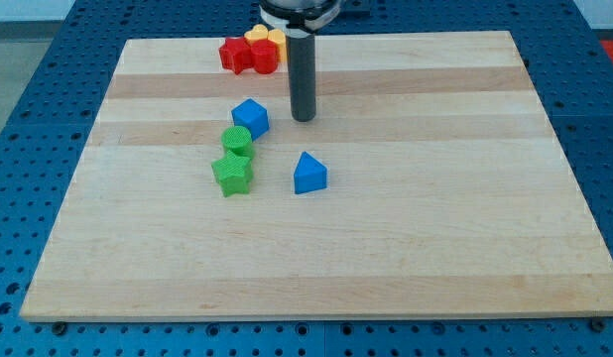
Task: Move the blue triangle towards right of green circle
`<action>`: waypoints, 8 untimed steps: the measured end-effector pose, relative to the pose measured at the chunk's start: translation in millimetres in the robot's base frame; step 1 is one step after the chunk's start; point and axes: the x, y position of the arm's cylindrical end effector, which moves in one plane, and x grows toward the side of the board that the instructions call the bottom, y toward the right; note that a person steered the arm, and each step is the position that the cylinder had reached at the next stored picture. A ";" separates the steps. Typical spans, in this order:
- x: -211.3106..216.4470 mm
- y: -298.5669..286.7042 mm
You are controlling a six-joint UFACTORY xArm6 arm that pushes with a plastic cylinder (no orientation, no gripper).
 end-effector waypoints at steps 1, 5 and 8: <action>7.1 18.2; 150.7 183.5; 134.6 102.0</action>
